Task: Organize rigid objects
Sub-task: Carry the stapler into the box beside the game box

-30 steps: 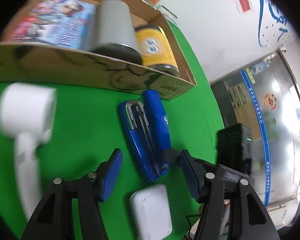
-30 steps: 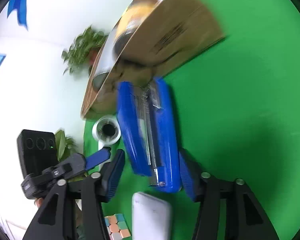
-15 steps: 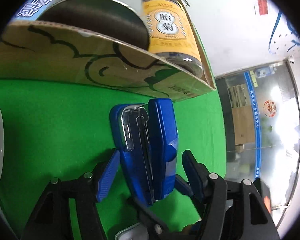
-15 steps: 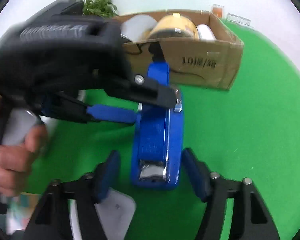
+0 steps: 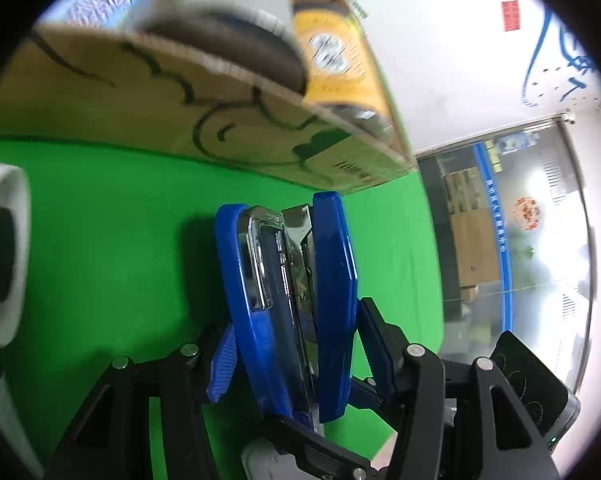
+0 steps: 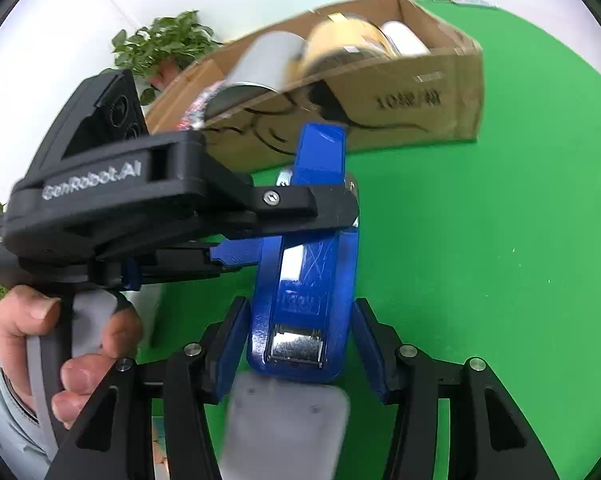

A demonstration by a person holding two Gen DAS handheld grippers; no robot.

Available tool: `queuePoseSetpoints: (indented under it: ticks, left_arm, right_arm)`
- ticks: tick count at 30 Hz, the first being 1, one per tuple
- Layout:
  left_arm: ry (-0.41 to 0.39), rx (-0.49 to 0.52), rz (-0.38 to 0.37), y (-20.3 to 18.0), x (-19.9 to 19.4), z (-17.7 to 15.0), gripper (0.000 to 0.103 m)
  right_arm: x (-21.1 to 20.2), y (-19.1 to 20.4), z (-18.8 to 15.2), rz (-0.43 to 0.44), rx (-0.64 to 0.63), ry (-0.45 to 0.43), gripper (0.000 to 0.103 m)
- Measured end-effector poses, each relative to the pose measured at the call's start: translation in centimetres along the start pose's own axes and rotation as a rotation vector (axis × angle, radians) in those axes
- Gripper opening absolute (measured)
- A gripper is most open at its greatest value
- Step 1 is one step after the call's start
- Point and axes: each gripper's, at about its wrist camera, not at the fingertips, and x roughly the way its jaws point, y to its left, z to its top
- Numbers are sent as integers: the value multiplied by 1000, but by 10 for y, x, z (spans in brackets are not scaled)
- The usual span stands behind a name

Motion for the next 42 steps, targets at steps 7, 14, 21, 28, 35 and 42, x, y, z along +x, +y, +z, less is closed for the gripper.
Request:
queuePoseSetpoints:
  ticks: [7, 14, 21, 28, 35, 42]
  left_arm:
    - [-148, 127, 1, -35, -90, 11, 54]
    - [-250, 165, 46, -37, -169, 63, 54]
    - [-248, 102, 119, -11, -175, 123, 54]
    - [-155, 39, 159, 38, -148, 157, 54]
    - [-90, -12, 193, 69, -127, 165, 55]
    - [-121, -35, 250, 67, -139, 165, 56]
  right_arm:
    - [-59, 64, 17, 11, -111, -144, 49]
    - [-43, 164, 113, 62, -185, -161, 49]
    - [29, 200, 191, 128, -125, -65, 49]
    - [103, 179, 213, 147, -36, 25, 49]
    - [166, 146, 215, 164, 64, 62, 49]
    - [196, 127, 213, 140, 126, 65, 49]
